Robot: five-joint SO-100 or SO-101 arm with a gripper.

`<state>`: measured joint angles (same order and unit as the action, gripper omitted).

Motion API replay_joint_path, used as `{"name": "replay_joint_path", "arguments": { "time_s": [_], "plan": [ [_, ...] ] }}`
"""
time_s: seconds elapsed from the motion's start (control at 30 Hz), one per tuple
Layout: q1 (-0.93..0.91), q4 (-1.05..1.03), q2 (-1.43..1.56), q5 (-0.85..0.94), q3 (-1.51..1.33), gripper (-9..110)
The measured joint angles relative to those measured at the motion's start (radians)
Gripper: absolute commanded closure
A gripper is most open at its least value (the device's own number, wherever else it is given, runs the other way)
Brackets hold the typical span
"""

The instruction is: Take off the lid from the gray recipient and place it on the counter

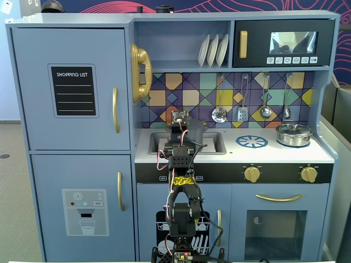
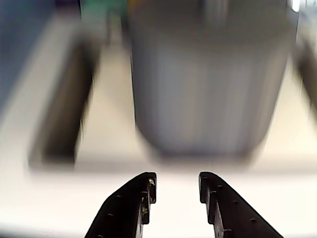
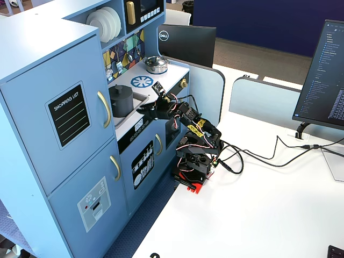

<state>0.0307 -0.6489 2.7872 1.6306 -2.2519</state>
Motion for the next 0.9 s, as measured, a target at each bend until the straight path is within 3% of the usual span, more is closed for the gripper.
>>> {"name": "replay_joint_path", "arguments": {
  "time_s": [0.33, 0.9],
  "plan": [
    [-0.018, 0.311, -0.175, 0.0, 0.069, 85],
    [-0.091, 0.492, -0.417, 0.006, 0.126, 87]
  ]
}}
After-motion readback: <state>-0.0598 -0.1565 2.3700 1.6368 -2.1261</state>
